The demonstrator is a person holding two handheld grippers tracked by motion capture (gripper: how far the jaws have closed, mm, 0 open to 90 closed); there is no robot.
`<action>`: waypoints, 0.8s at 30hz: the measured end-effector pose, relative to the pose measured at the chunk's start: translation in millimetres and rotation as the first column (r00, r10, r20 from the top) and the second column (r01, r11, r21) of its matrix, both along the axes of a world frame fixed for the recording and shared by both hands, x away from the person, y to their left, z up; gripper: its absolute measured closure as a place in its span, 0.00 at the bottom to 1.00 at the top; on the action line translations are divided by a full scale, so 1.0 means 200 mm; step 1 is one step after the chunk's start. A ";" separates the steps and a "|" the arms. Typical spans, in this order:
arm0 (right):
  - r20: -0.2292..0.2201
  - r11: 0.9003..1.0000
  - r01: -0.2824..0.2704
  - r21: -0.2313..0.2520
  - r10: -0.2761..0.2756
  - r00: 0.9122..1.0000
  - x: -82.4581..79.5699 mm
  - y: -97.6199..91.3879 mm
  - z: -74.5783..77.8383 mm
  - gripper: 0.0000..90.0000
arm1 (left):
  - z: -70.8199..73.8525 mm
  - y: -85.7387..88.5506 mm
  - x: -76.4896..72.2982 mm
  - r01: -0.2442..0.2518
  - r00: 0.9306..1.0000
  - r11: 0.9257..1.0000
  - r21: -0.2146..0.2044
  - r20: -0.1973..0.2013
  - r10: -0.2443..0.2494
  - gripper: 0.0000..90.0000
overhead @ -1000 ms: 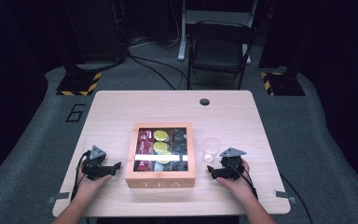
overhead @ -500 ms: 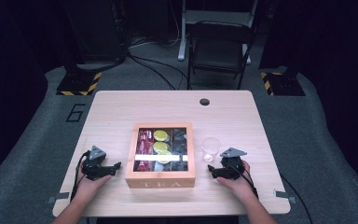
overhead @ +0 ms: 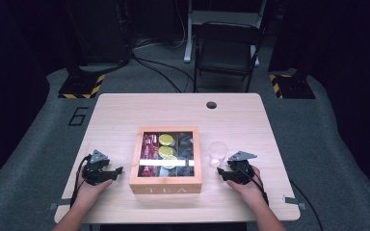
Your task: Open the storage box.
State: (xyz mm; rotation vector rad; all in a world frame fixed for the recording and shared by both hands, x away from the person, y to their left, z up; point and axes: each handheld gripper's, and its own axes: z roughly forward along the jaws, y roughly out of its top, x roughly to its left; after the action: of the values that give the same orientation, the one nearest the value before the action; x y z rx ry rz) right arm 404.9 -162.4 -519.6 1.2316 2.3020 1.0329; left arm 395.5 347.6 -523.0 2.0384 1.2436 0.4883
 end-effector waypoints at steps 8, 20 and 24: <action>0.041 1.000 -0.008 -0.003 0.008 0.999 -0.02 -0.02 0.06 0.52 | 0.05 -0.01 -0.03 0.024 1.000 0.999 -0.033 0.011 -0.024 0.39; 0.076 0.999 -0.034 -0.004 0.034 0.996 -0.06 -0.02 0.20 0.55 | 0.12 -0.05 -0.06 0.085 0.996 0.996 -0.025 0.012 -0.085 0.50; 0.052 1.000 -0.024 0.014 0.023 0.998 -0.06 -0.03 0.23 0.56 | 0.17 -0.08 -0.07 0.096 0.995 0.995 -0.027 0.016 -0.096 0.50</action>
State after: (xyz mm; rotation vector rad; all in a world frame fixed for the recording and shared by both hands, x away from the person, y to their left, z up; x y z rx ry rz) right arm 393.6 -167.6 -473.8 1.1717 2.2787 1.0786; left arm 381.0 332.5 -489.6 2.0569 1.1315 0.4378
